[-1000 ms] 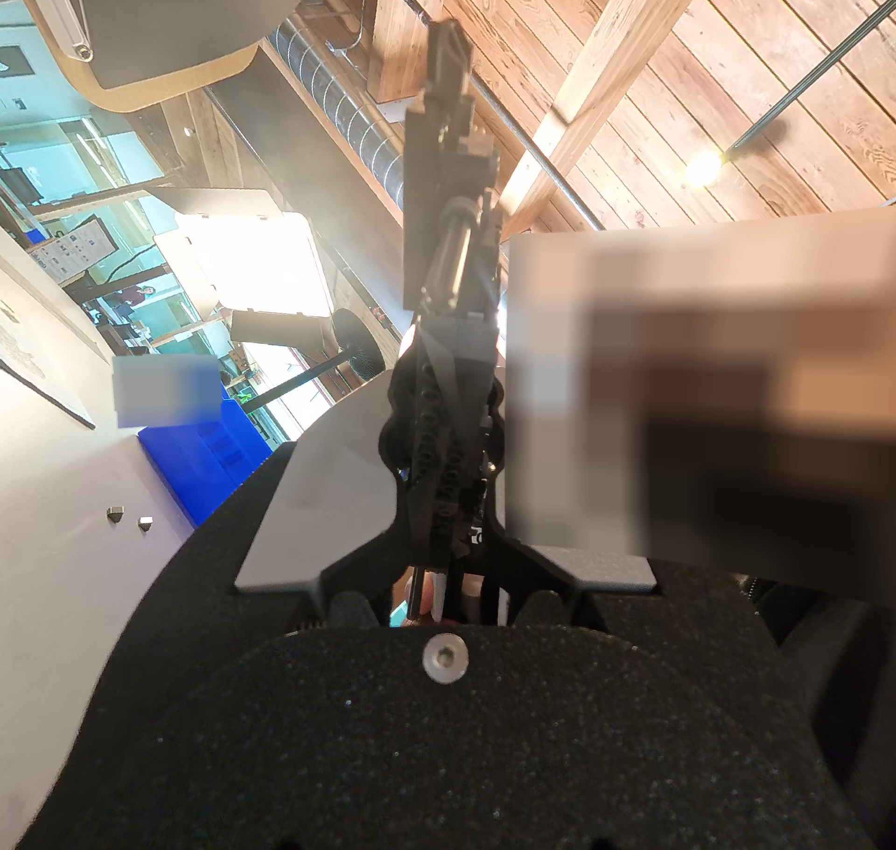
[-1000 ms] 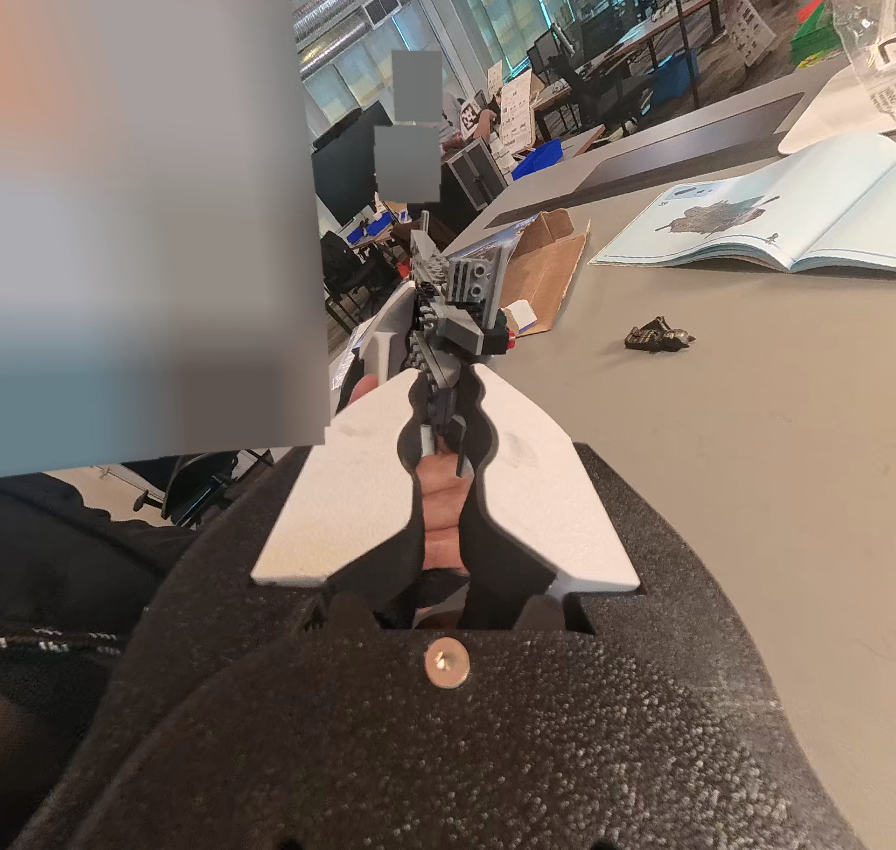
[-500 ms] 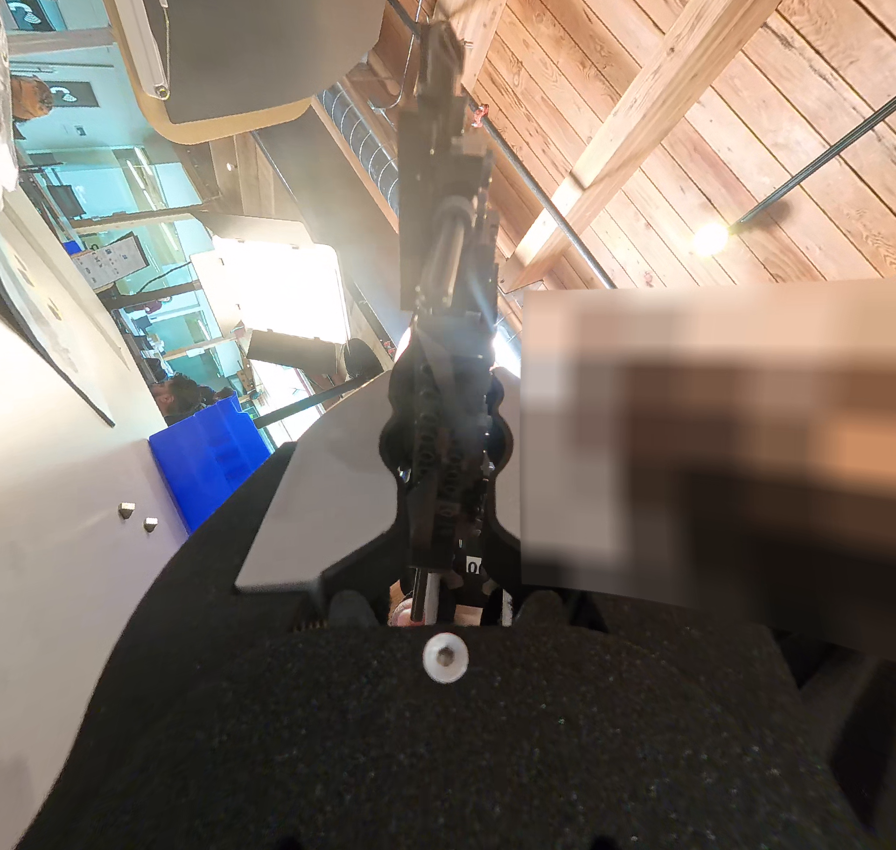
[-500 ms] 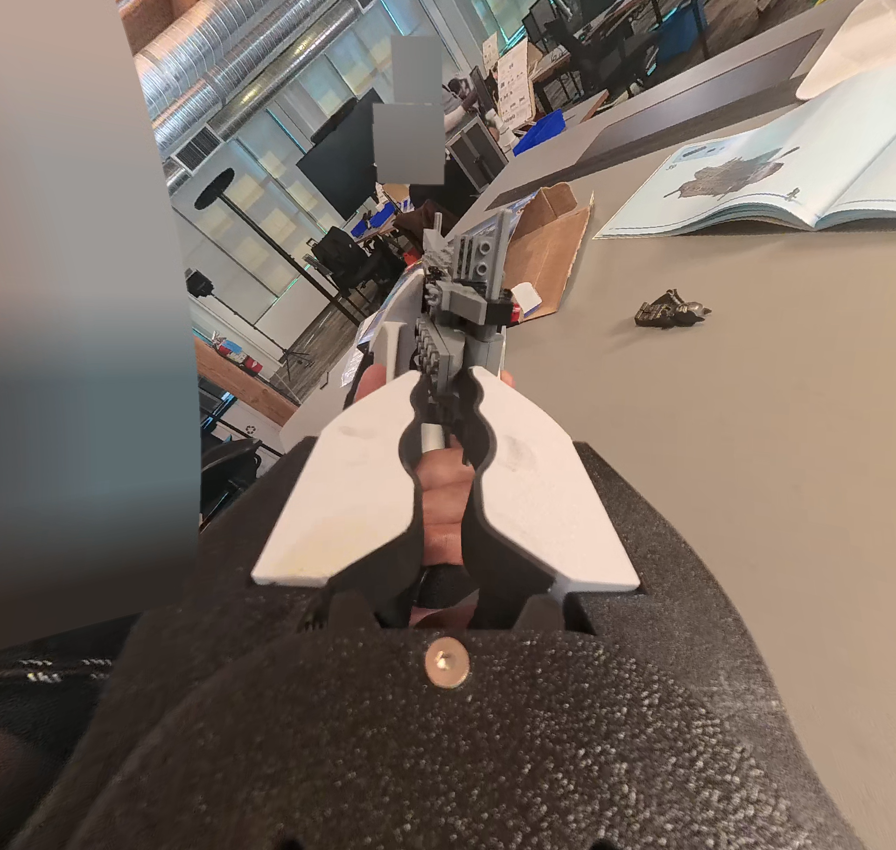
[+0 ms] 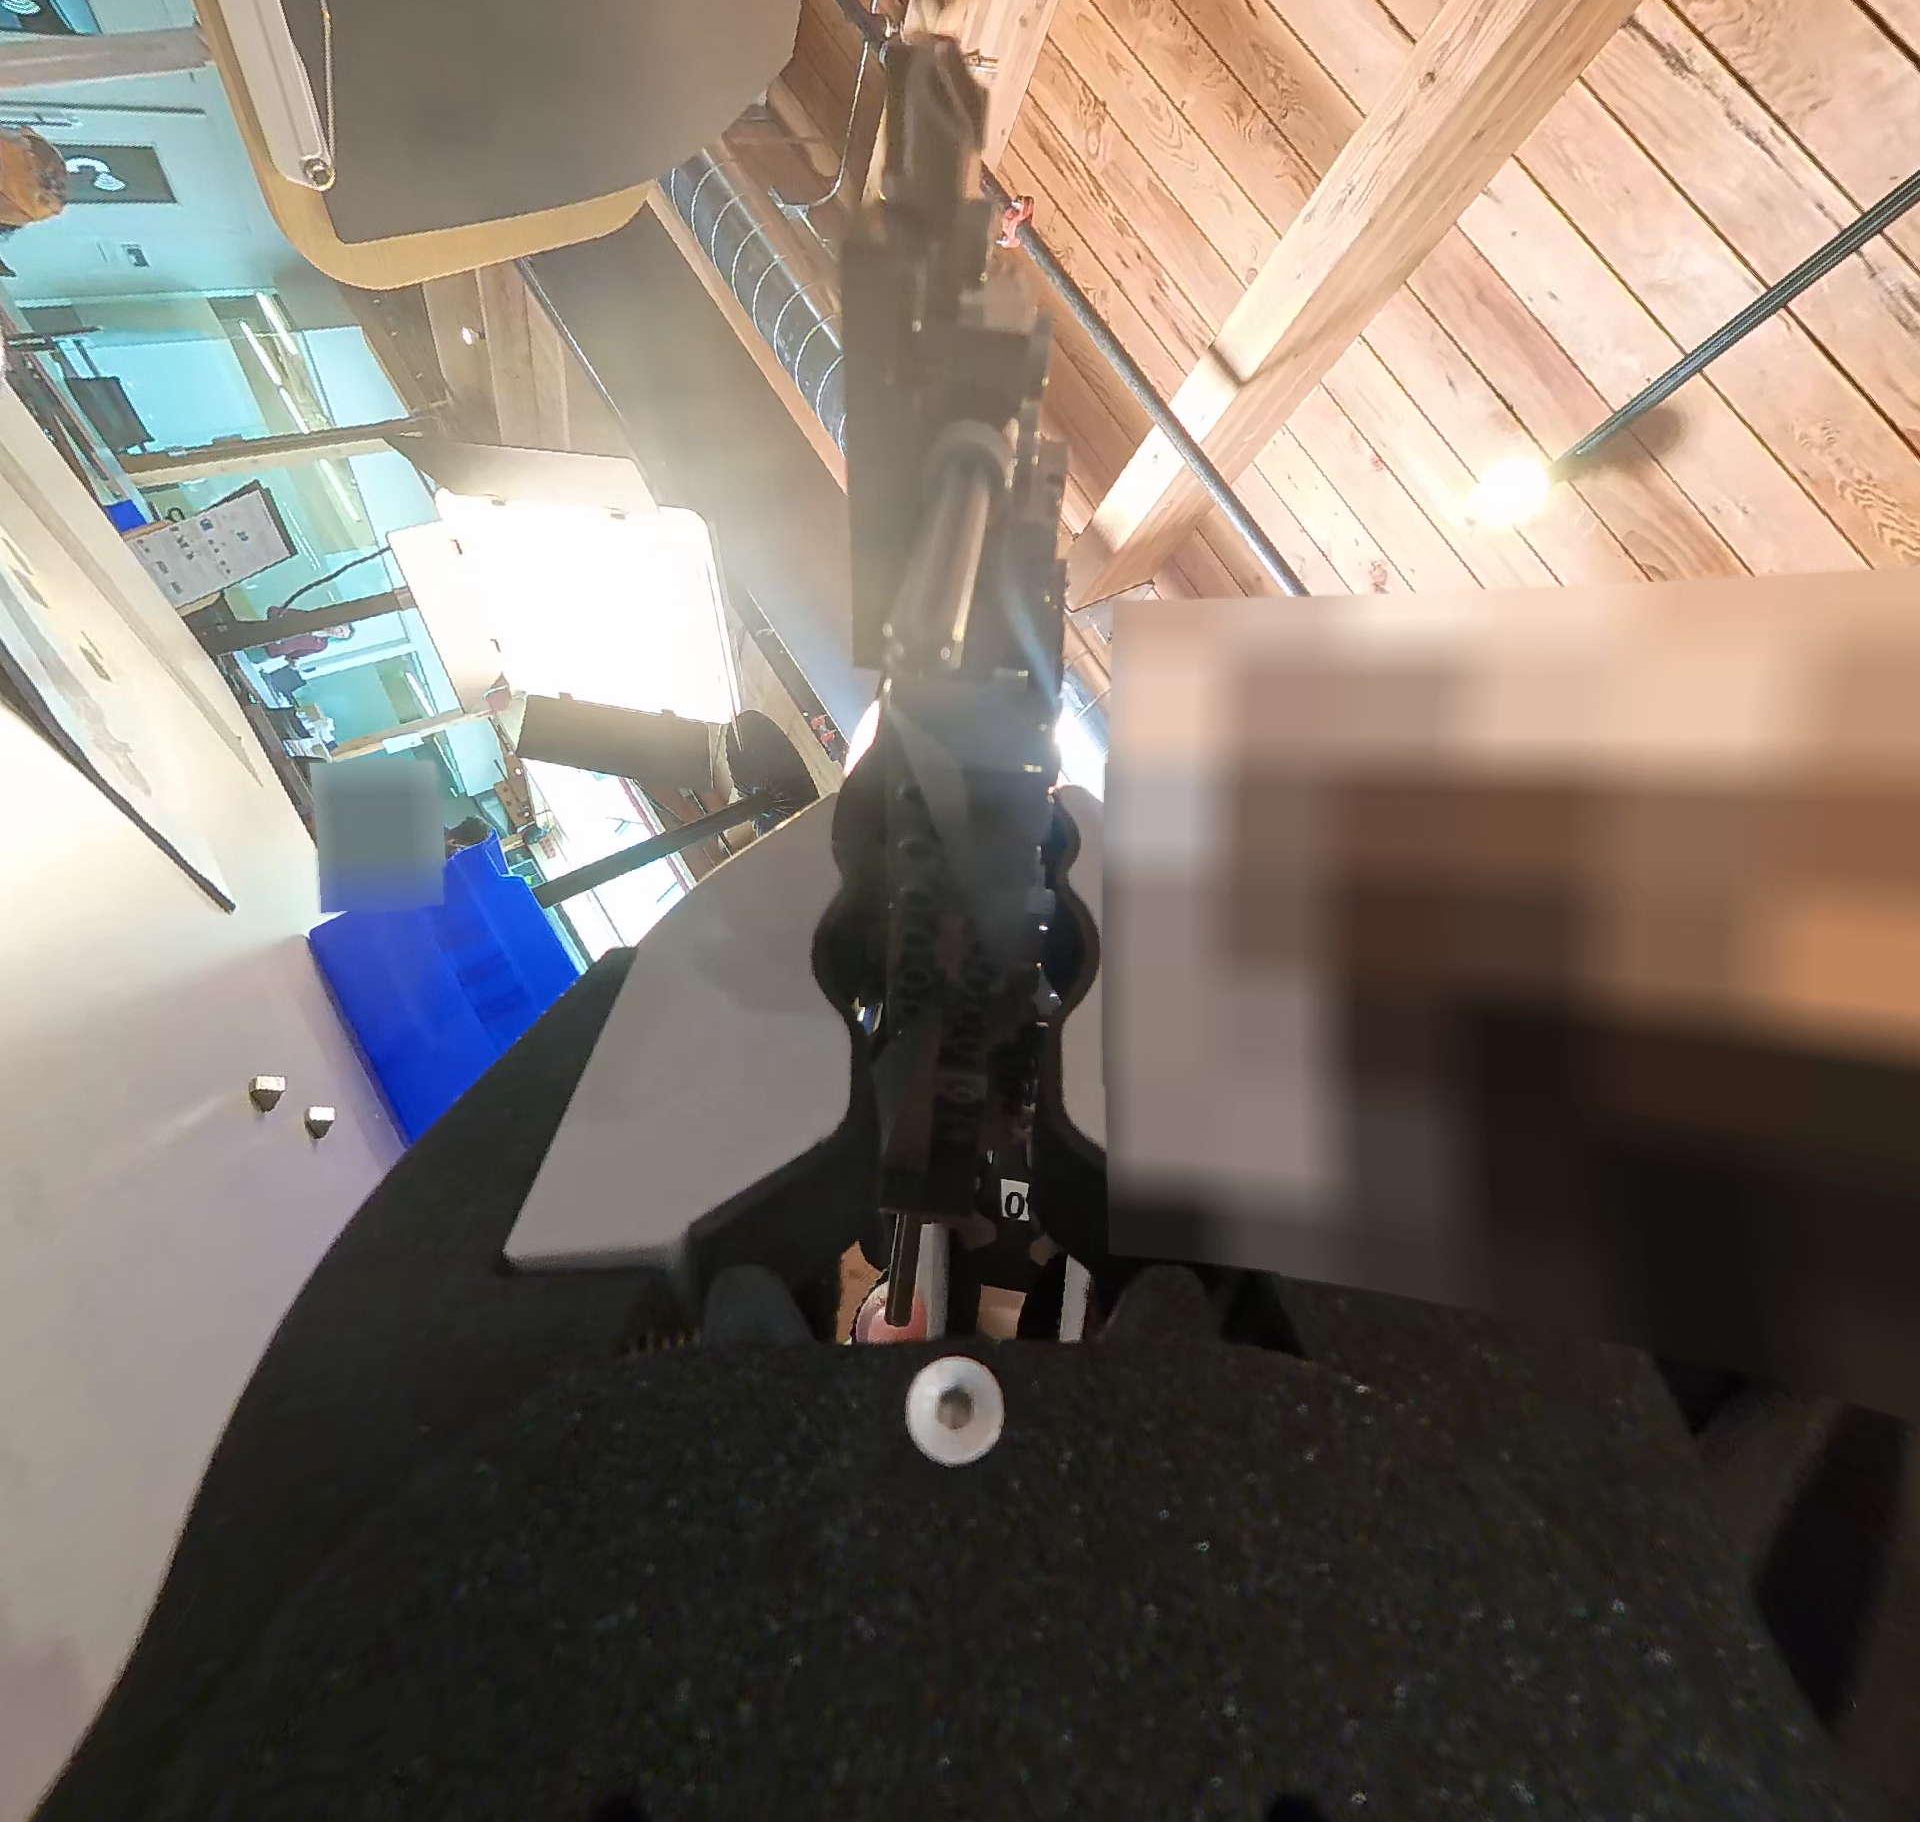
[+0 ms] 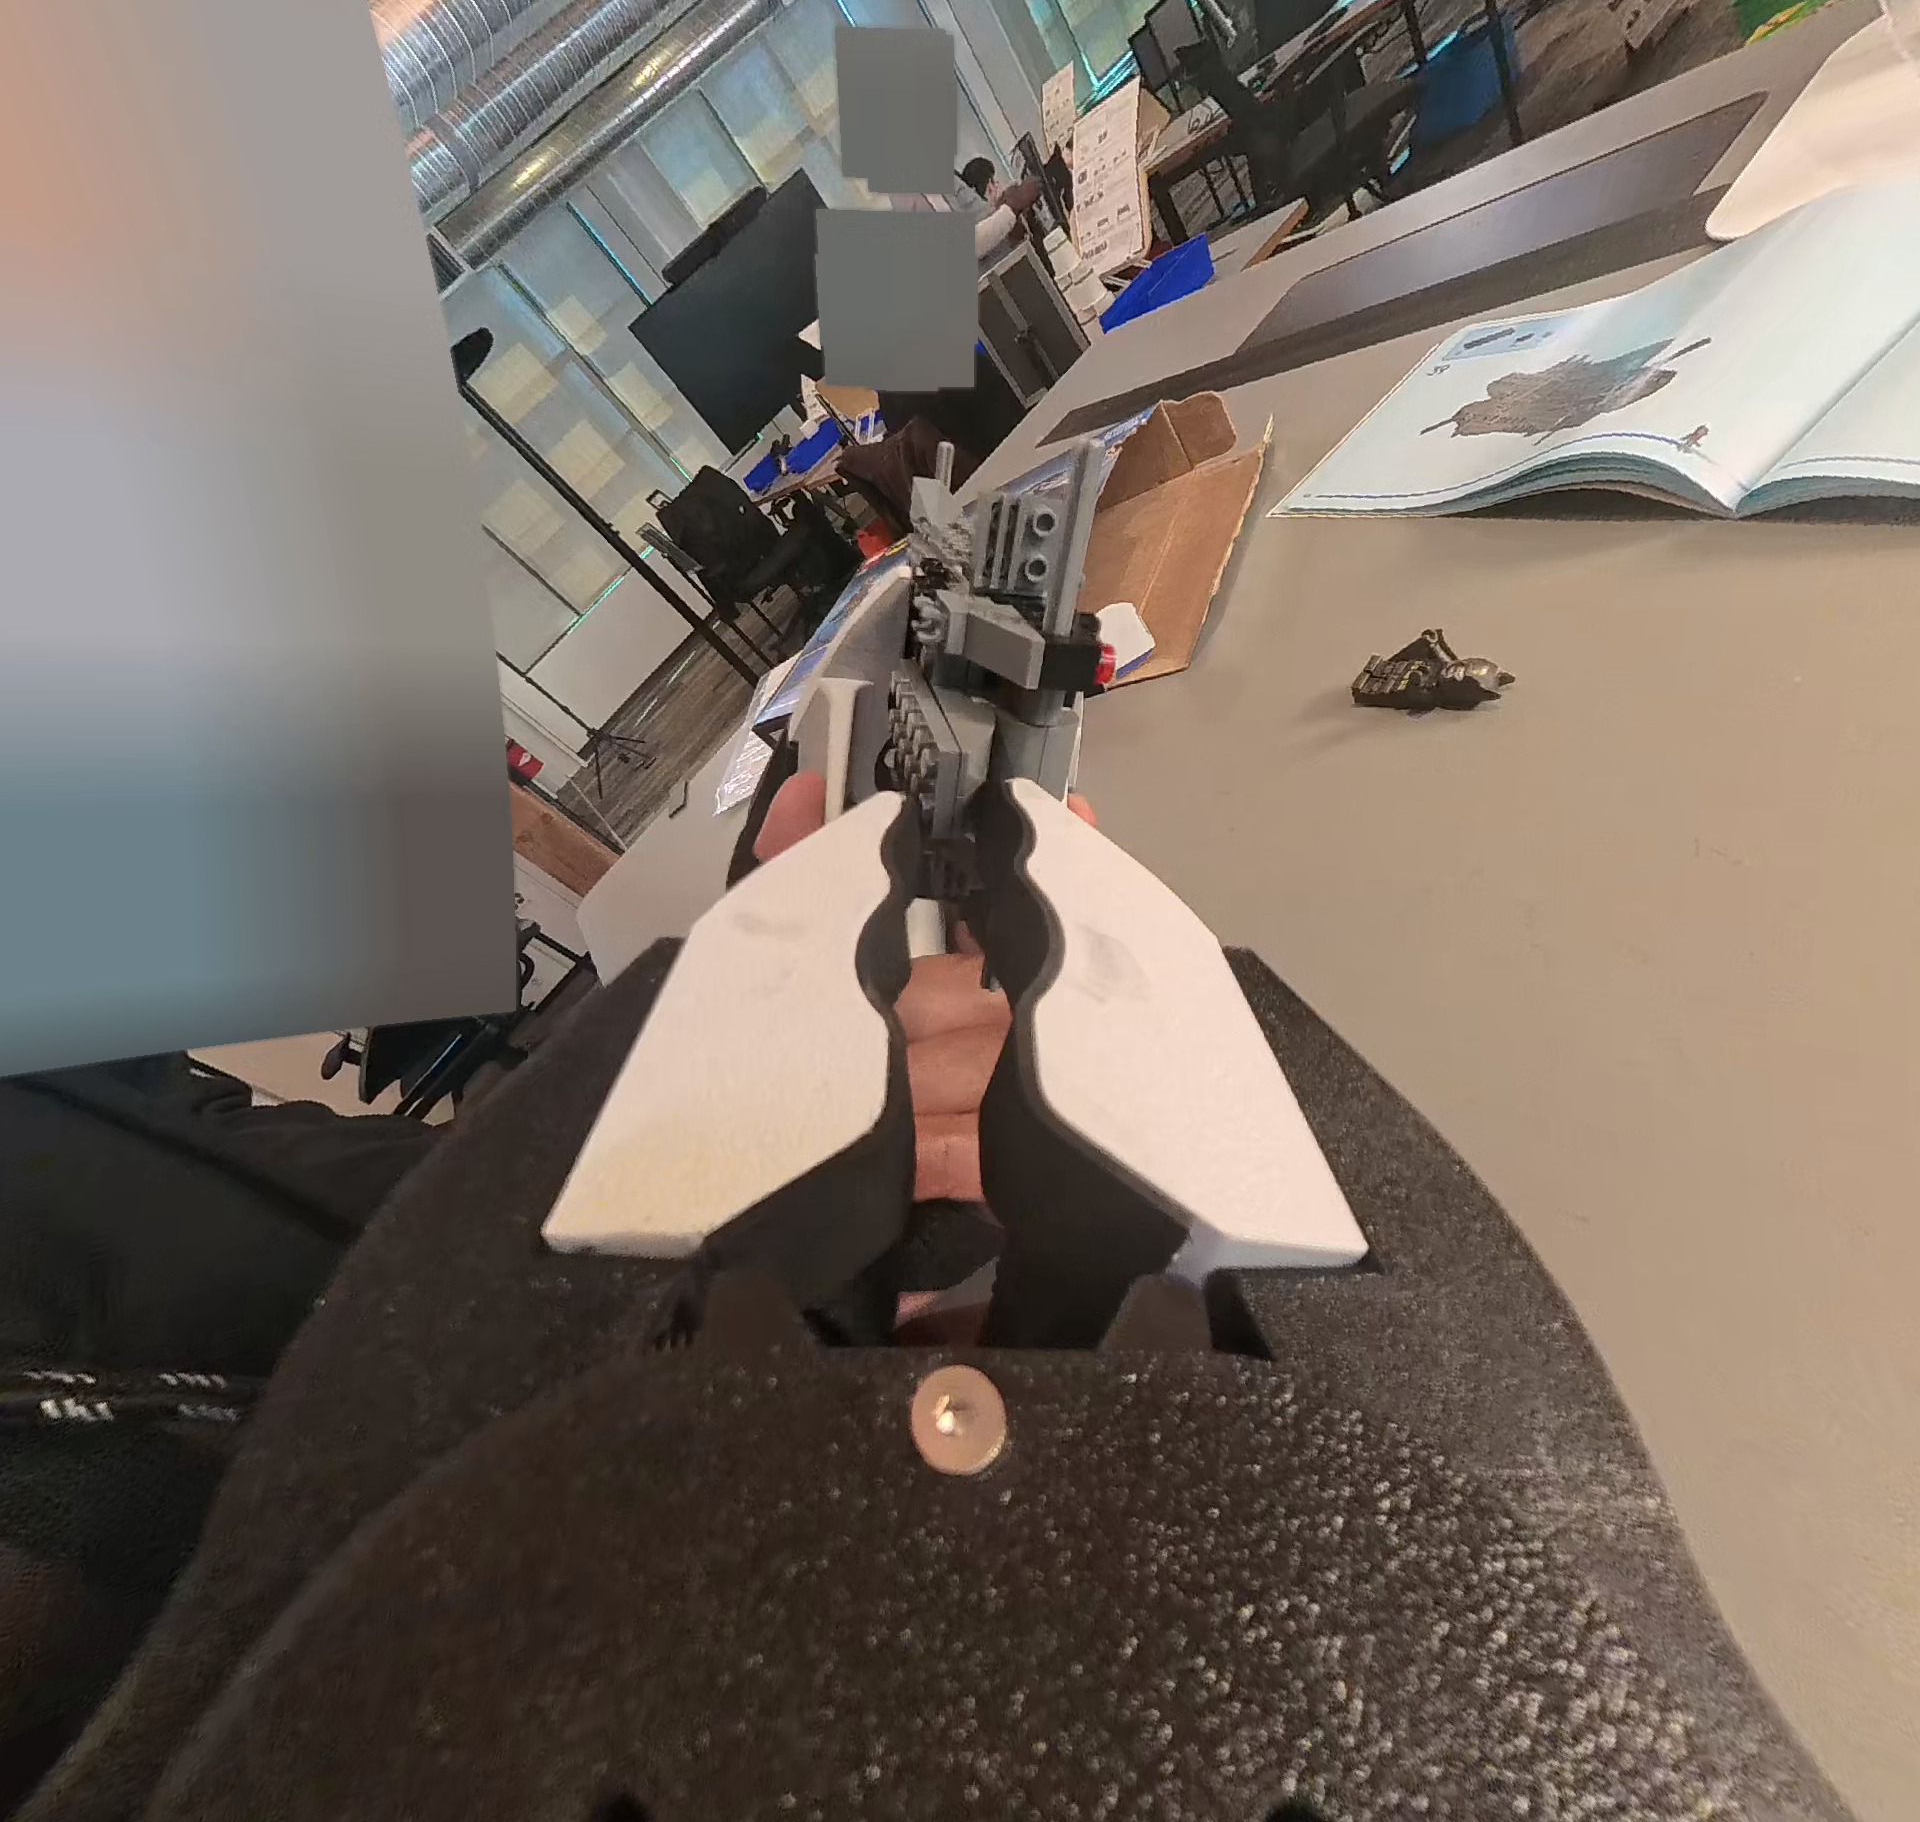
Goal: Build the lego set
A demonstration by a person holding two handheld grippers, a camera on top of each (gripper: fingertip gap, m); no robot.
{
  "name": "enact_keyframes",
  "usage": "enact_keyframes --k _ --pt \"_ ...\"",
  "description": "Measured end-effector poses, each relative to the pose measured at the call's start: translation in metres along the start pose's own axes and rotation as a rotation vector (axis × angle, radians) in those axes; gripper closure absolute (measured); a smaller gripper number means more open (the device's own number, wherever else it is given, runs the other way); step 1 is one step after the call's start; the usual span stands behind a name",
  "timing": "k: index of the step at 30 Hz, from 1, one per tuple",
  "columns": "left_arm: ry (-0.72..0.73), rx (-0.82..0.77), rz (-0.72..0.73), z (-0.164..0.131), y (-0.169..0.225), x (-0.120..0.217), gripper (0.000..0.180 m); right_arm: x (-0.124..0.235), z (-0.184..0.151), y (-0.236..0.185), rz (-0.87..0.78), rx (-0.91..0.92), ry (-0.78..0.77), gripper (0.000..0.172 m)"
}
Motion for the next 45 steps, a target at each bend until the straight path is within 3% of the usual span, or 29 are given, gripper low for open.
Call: enact_keyframes --k 10,15,17,22,26,29,37,45 --pt "-0.016 -0.017 0.037 0.0 0.001 0.0 0.149 0.0 -0.002 0.002 -0.002 -0.019 -0.01 0.161" --pt "-0.011 -0.002 0.196 0.002 -0.005 0.0 0.149 -0.004 -0.002 0.012 -0.058 -0.019 -0.025 0.16" --pt "-0.016 -0.009 0.281 0.005 -0.004 -0.004 0.149 -0.003 -0.004 0.019 -0.109 0.018 -0.046 0.146" --pt "-0.136 -0.117 0.481 0.009 0.006 -0.017 0.149 0.005 0.003 0.022 -0.25 0.318 -0.024 0.141" --pt "-0.262 -0.264 0.603 0.005 0.014 -0.021 0.15 0.005 0.015 0.003 -0.285 0.637 0.02 0.158" --pt "-0.311 -0.332 0.673 0.002 0.016 -0.02 0.15 -0.002 0.013 -0.005 -0.257 0.716 -0.029 0.159" --pt "-0.391 -0.5 0.713 -0.001 0.028 -0.021 0.149 -0.015 0.007 -0.011 -0.229 0.706 -0.072 0.16" --pt "-0.423 -0.544 0.669 -0.003 0.034 -0.025 0.149 -0.02 0.005 -0.015 -0.232 0.728 -0.08 0.161"
Point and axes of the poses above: each gripper's, where its closed fingertips meet, x back along the fingers, z out of its top, y = z × x across the jaws, the point moved 7 cm from there along x, back along the fingers, and after that the axes turned 10 degrees about -z, right-handed, at the moved point
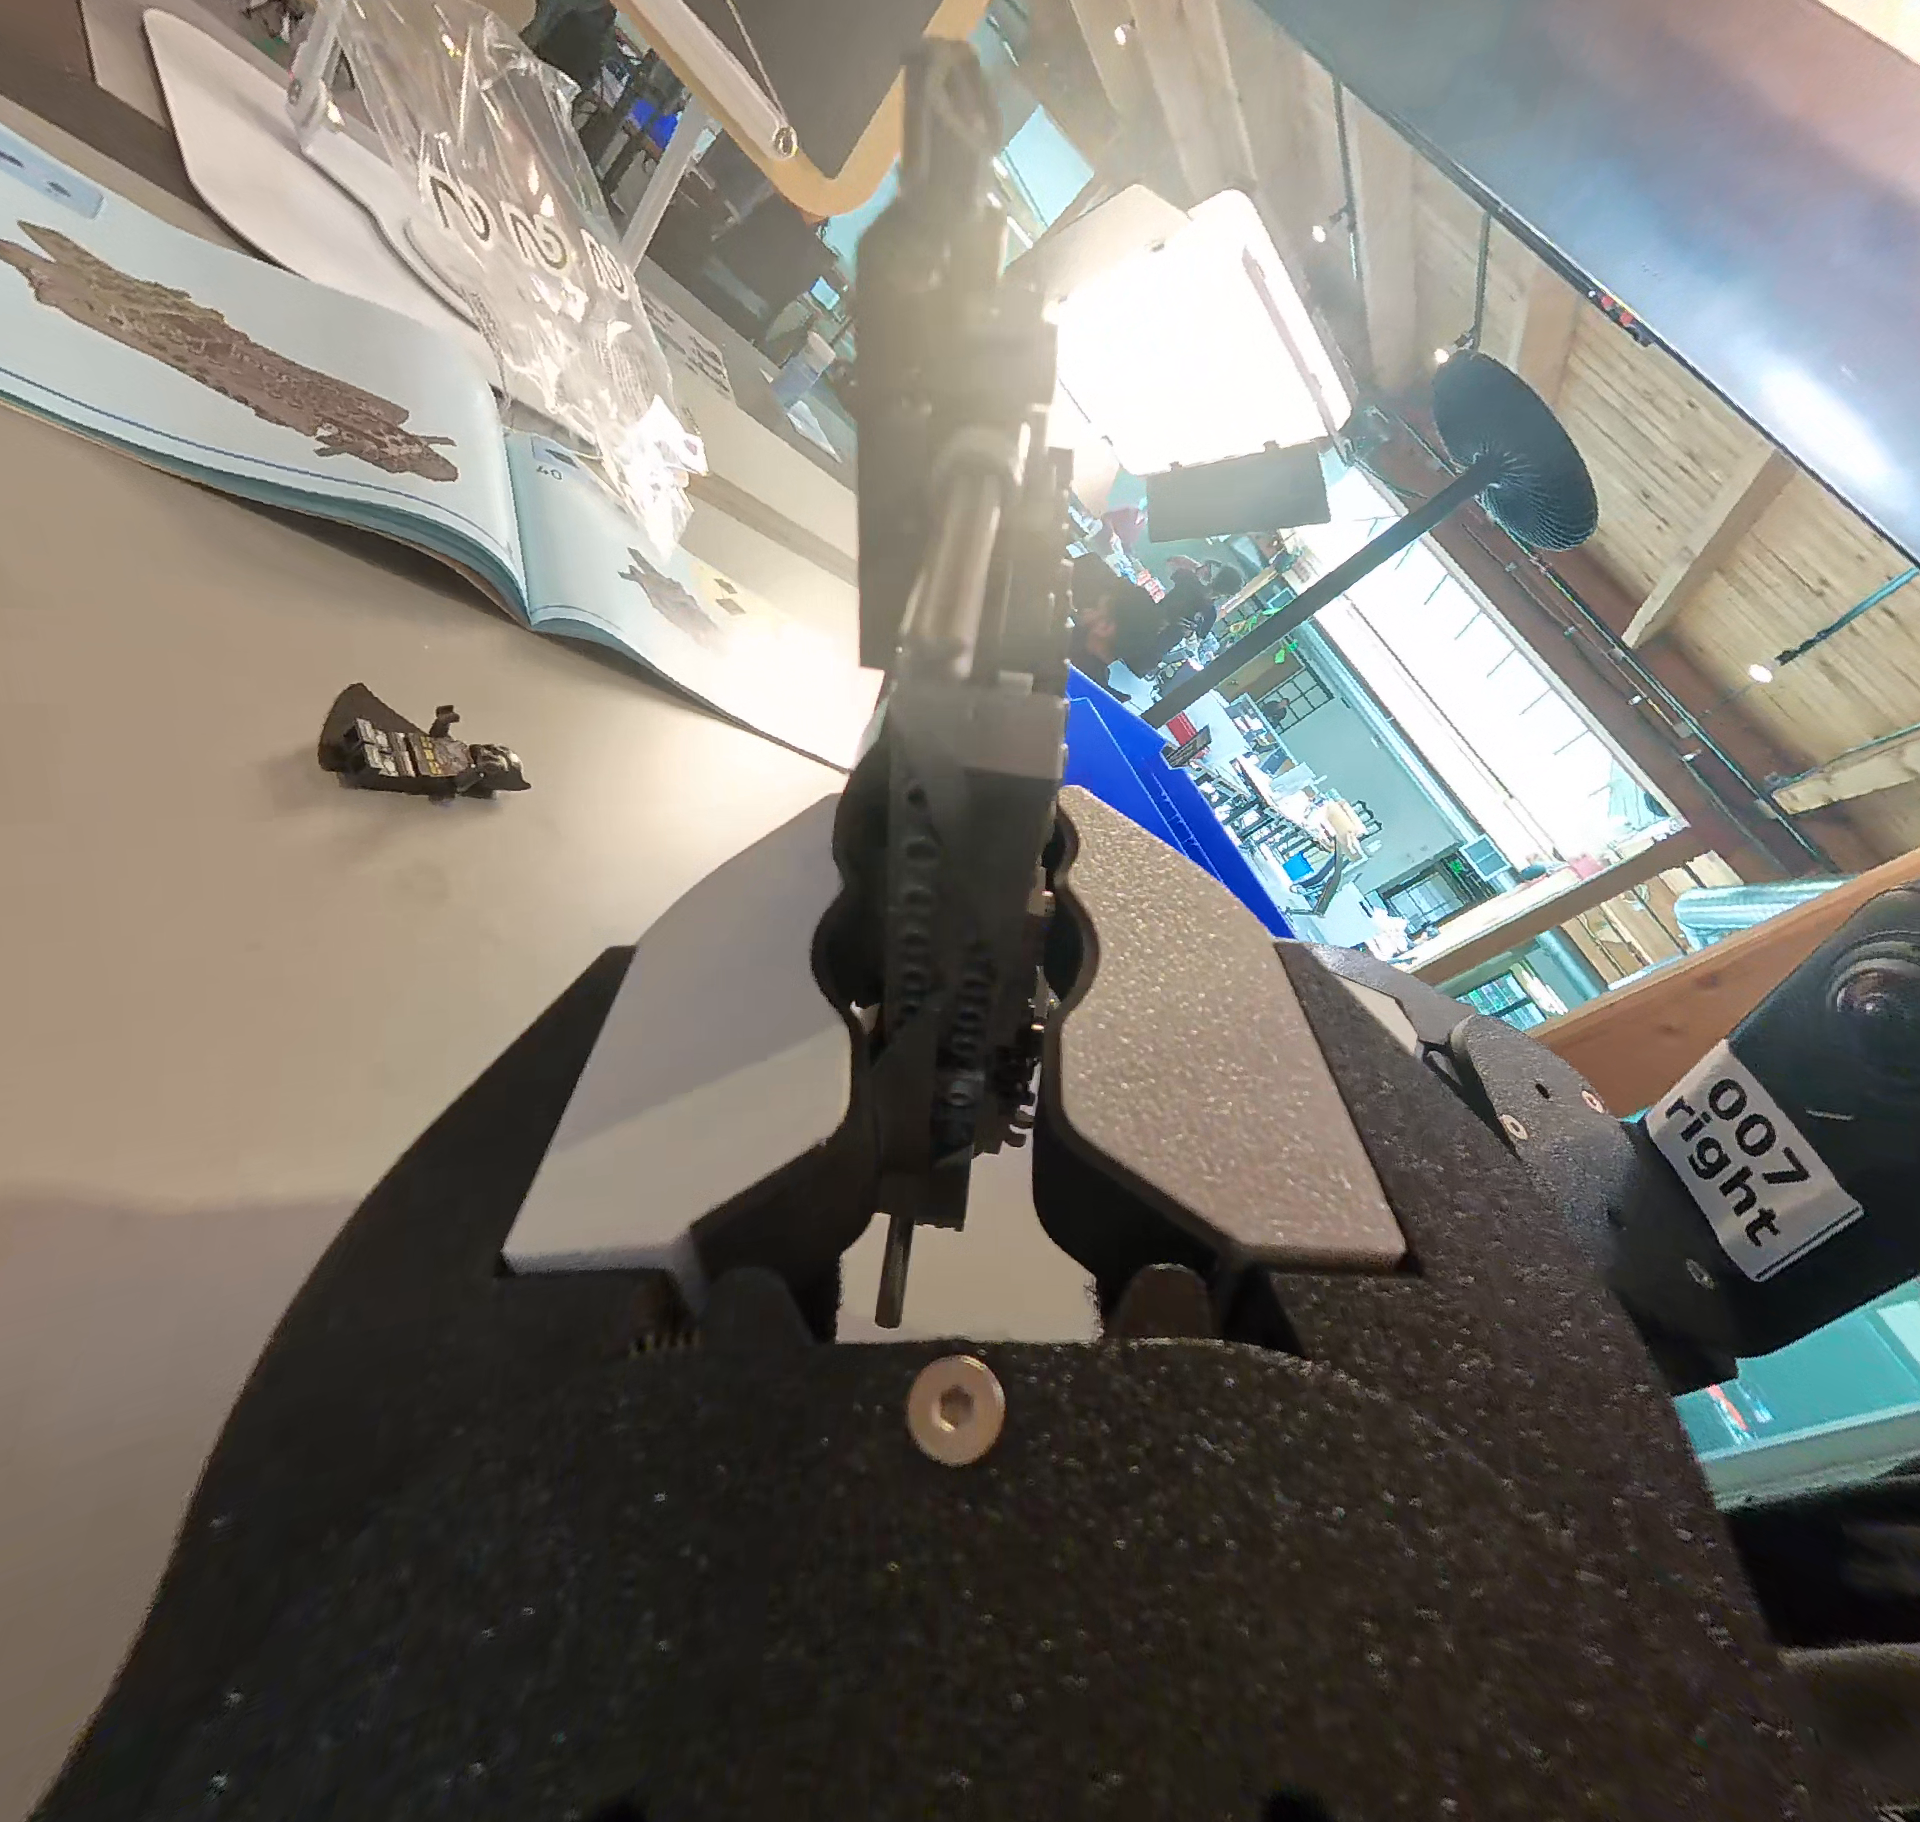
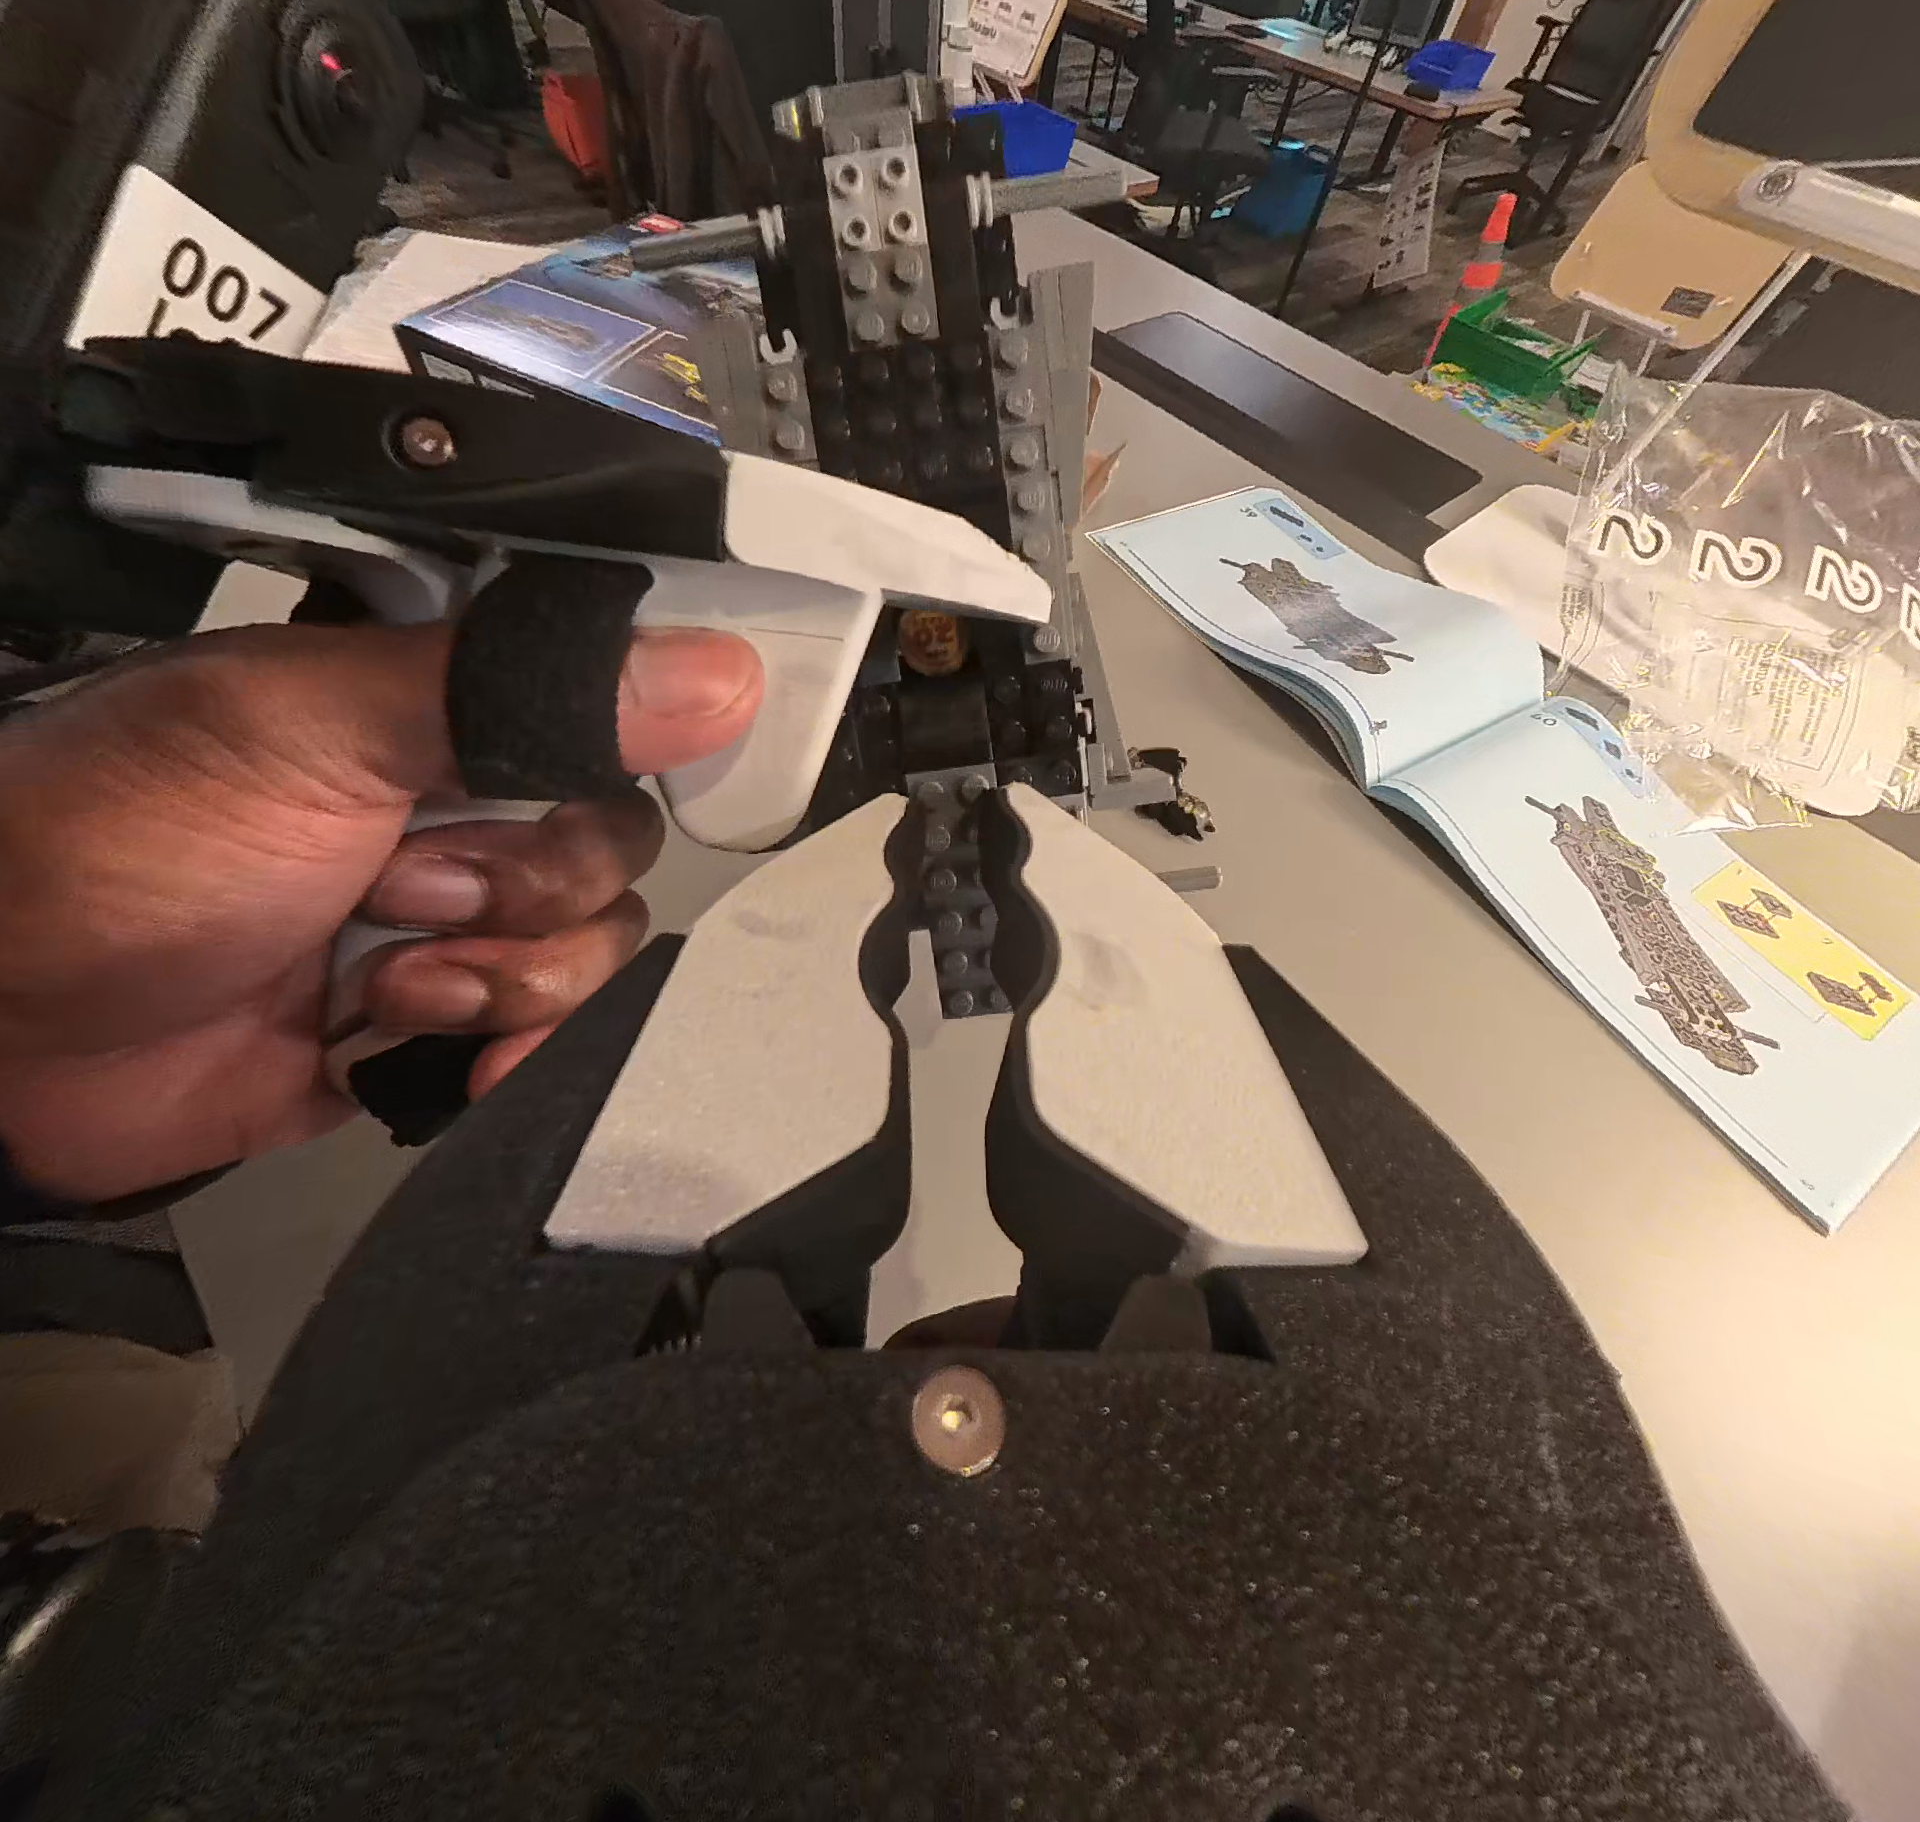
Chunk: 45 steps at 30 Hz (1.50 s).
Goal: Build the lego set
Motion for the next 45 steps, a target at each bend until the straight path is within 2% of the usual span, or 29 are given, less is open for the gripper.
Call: enact_keyframes --k 6,16,28,31,33,40,45 --pt "-0.004 -0.069 -0.015 0.003 0.006 0.001 0.148 0.0 0.0 -0.001 0.012 -0.004 0.009 0.163" --pt "0.008 -0.049 -0.034 0.001 0.006 0.0 0.147 0.001 -0.001 -0.001 -0.011 0.001 0.012 0.163" --pt "0.102 0.221 -0.129 -0.007 -0.015 0.002 0.149 -0.002 -0.001 -0.005 -0.029 0.025 -0.001 0.165" --pt "0.16 0.236 -0.227 -0.004 -0.02 0.005 0.149 0.002 0.0 -0.003 -0.013 -0.023 0.017 0.163" --pt "0.231 0.253 -0.331 0.003 -0.025 0.012 0.149 0.007 -0.003 0.003 0.032 -0.112 0.02 0.155" --pt "0.323 0.195 -0.761 0.02 -0.023 0.038 0.149 0.021 -0.01 0.013 0.383 -0.478 0.105 0.128" --pt "0.353 0.241 -0.988 0.024 -0.018 0.045 0.149 0.023 0.01 -0.008 0.462 -0.405 0.184 0.126"
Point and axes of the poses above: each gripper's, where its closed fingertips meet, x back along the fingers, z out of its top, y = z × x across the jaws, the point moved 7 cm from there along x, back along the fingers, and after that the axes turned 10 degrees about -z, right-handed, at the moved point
